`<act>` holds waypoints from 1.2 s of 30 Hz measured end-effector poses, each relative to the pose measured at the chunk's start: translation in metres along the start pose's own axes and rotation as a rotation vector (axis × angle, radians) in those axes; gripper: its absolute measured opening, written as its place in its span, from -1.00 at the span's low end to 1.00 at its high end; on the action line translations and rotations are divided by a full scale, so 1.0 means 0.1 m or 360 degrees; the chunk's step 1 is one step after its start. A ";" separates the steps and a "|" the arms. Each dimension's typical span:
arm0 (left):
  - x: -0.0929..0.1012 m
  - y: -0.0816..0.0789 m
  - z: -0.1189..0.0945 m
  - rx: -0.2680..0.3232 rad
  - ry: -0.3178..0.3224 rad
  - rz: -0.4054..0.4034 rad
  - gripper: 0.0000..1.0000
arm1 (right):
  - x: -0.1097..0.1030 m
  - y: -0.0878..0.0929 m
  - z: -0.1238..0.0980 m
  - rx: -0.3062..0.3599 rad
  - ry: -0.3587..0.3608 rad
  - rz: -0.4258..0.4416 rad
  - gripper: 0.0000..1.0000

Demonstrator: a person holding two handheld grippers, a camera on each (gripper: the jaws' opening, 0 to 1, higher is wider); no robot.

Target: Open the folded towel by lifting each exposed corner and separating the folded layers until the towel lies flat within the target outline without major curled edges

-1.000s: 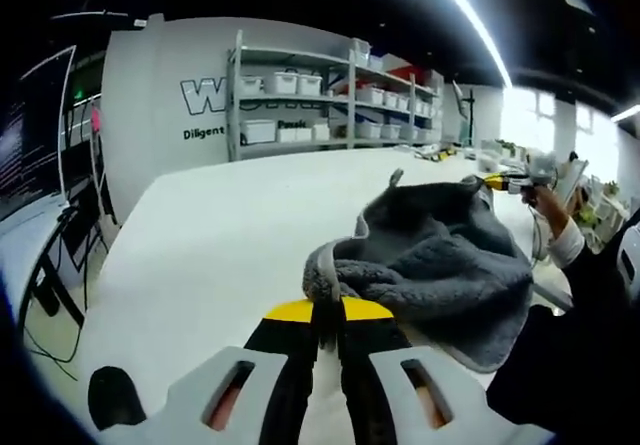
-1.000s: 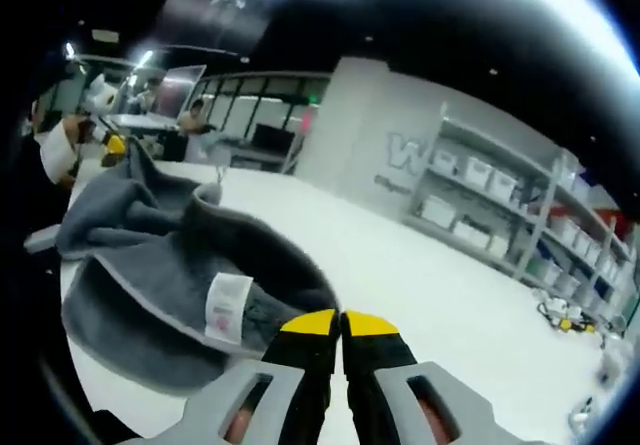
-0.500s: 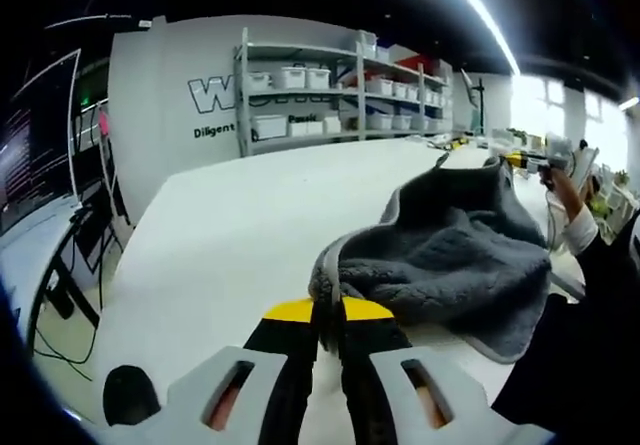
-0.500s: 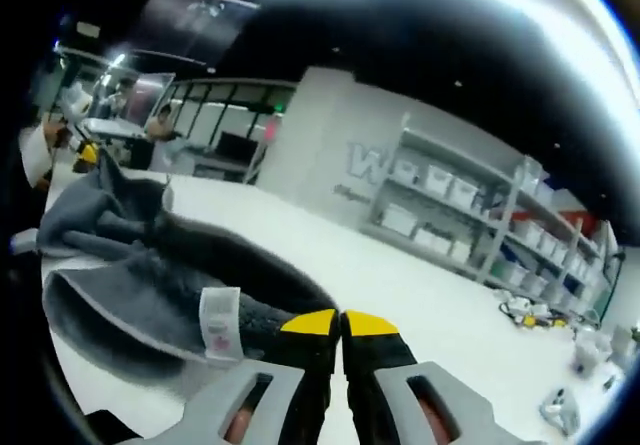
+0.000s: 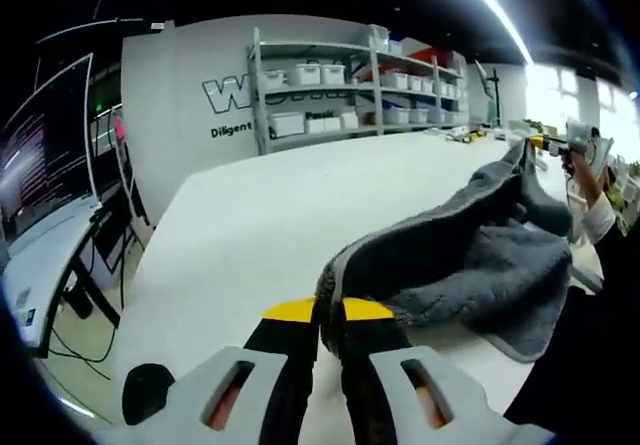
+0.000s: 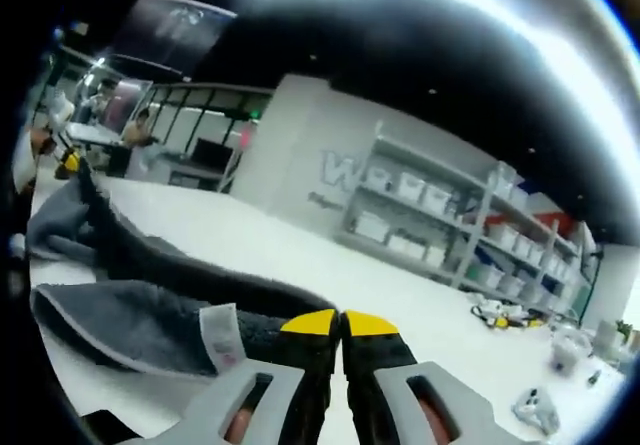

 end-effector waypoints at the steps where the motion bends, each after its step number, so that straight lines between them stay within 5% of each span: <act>1: -0.01 0.01 0.00 -0.0002 -0.0004 -0.0001 -0.87 | 0.01 0.00 0.00 0.0001 0.0005 0.0002 -1.00; 27: -0.20 -0.07 -0.11 0.0076 -0.0109 0.0052 -0.94 | 0.14 -0.08 -0.13 0.0019 0.0092 -0.0026 -1.00; 36: -0.19 -0.25 -0.16 0.0198 -0.0154 0.0065 -0.94 | 0.21 -0.11 -0.20 0.0034 0.0121 -0.0018 -1.00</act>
Point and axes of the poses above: the point that each gripper's makers call its tool centre point, and the gripper's own axes: z roughly forward along the fingers, x roughly to its right, y roughly out of its underside, the point moved 2 cm from there along -z, roughly backward along the fingers, and after that the axes turned 5 degrees about -y, right-handed, at the moved point
